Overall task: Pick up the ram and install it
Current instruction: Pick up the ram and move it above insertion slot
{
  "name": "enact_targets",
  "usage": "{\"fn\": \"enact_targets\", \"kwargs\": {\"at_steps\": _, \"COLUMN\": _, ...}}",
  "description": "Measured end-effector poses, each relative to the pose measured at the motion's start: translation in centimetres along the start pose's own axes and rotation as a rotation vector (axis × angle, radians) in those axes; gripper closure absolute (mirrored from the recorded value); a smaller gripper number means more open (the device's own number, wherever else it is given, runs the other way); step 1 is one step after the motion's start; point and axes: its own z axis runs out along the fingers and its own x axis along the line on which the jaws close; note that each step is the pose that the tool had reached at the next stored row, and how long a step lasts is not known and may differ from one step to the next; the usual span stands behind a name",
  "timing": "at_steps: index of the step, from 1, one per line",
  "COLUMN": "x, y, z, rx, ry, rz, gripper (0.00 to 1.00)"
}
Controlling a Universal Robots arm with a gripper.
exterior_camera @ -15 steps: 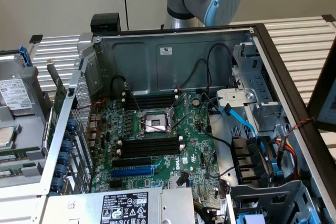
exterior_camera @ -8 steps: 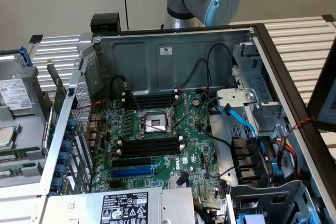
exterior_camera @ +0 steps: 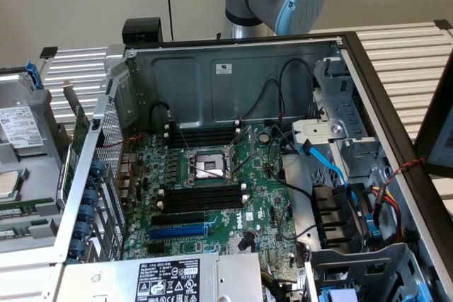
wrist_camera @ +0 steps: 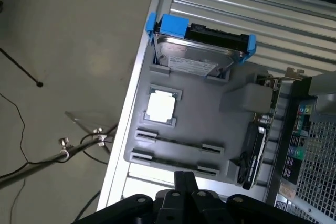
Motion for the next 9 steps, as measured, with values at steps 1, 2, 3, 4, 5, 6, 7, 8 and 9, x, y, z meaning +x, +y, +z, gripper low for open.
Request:
{"fn": "enact_targets", "kwargs": {"at_steps": 1, "x": 0.00, "y": 0.00, "z": 0.00, "rx": -0.0003, "ry": 0.0012, "rz": -0.018, "gripper": 0.89}}
{"fn": "enact_targets", "kwargs": {"at_steps": 2, "x": 0.00, "y": 0.00, "z": 0.00, "rx": -0.0007, "ry": 0.0023, "rz": -0.035, "gripper": 0.89}}
{"fn": "enact_targets", "kwargs": {"at_steps": 3, "x": 0.00, "y": 0.00, "z": 0.00, "rx": -0.0010, "ry": 0.0034, "rz": -0.053, "gripper": 0.89}}
{"fn": "enact_targets", "kwargs": {"at_steps": 4, "x": 0.00, "y": 0.00, "z": 0.00, "rx": -0.0013, "ry": 0.0048, "rz": -0.072, "gripper": 0.89}}
{"fn": "enact_targets", "kwargs": {"at_steps": 5, "x": 0.00, "y": 0.00, "z": 0.00, "rx": -0.0017, "ry": 0.0059, "rz": -0.091, "gripper": 0.89}}
{"fn": "enact_targets", "kwargs": {"at_steps": 6, "x": 0.01, "y": 0.00, "z": 0.00, "rx": -0.0019, "ry": 0.0071, "rz": -0.108, "gripper": 0.89}}
{"fn": "enact_targets", "kwargs": {"at_steps": 7, "x": 0.01, "y": 0.00, "z": 0.00, "rx": -0.0023, "ry": 0.0083, "rz": -0.126, "gripper": 0.89}}
{"fn": "enact_targets", "kwargs": {"at_steps": 8, "x": 0.00, "y": 0.00, "z": 0.00, "rx": -0.0027, "ry": 0.0095, "rz": -0.145, "gripper": 0.89}}
{"fn": "enact_targets", "kwargs": {"at_steps": 9, "x": 0.00, "y": 0.00, "z": 0.00, "rx": -0.0029, "ry": 0.0106, "rz": -0.162, "gripper": 0.89}}
